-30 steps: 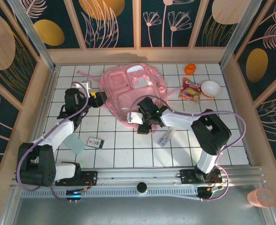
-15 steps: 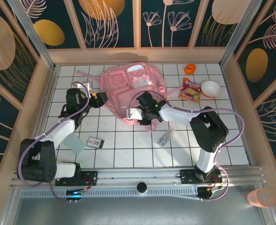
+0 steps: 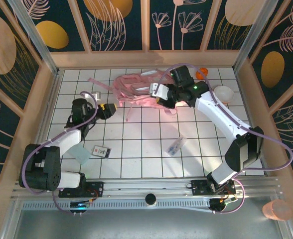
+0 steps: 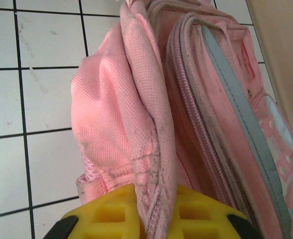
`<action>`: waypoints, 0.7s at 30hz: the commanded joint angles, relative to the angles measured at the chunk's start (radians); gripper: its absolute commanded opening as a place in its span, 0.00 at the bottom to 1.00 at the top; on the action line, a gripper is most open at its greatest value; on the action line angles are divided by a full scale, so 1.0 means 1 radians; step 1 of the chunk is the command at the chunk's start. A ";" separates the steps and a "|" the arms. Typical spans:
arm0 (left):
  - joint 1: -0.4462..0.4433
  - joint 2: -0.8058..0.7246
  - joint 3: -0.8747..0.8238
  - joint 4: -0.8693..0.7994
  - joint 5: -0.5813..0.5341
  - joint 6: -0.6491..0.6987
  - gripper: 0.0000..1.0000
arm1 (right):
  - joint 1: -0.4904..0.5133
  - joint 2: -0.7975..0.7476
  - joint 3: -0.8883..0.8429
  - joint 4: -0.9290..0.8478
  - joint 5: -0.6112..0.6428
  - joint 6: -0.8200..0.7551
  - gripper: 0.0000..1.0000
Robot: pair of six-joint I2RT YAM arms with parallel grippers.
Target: Pack the student bag
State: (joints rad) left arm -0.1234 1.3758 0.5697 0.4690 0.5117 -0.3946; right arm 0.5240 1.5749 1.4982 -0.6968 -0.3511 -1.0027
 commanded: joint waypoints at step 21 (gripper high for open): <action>-0.117 0.385 -0.010 0.628 0.018 0.074 0.50 | -0.030 -0.049 0.126 -0.004 -0.121 0.002 0.00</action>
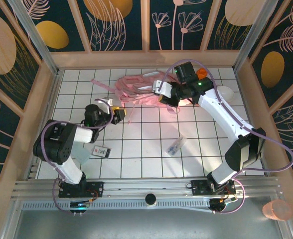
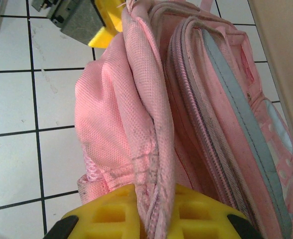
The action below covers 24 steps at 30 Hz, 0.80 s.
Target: Pack the student bag
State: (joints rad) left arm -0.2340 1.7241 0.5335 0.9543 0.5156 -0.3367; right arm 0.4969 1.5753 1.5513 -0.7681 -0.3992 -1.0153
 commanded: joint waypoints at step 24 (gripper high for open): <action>-0.007 0.167 0.074 0.327 0.114 -0.007 0.14 | 0.006 -0.071 0.026 0.107 -0.053 0.043 0.00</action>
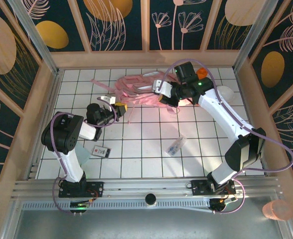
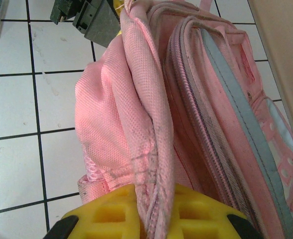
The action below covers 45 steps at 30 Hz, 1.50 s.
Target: Pack the student bag
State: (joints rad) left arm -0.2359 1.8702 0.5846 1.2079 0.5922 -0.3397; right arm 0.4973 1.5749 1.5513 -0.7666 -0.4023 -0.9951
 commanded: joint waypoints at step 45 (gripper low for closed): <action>-0.142 -0.445 0.259 -1.027 0.449 0.466 0.00 | 0.160 0.074 -0.347 0.757 0.238 0.524 0.00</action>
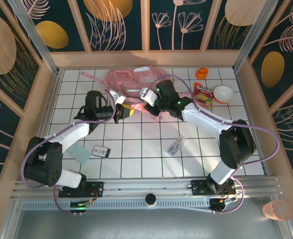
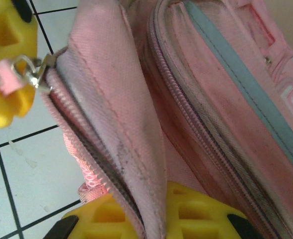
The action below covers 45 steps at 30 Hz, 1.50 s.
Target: Pack the student bag
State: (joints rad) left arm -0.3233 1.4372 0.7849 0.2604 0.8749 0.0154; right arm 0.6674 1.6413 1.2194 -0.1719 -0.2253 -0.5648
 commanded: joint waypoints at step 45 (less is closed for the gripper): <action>-0.114 0.146 0.019 -0.206 -0.244 0.100 0.00 | -0.070 -0.208 -0.549 0.269 0.055 1.662 0.41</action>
State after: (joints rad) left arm -0.4324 1.5822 0.8055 0.0479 0.5972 0.0891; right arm 0.6025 1.4010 0.6544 0.0483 -0.1623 1.0706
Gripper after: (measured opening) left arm 0.044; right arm 0.423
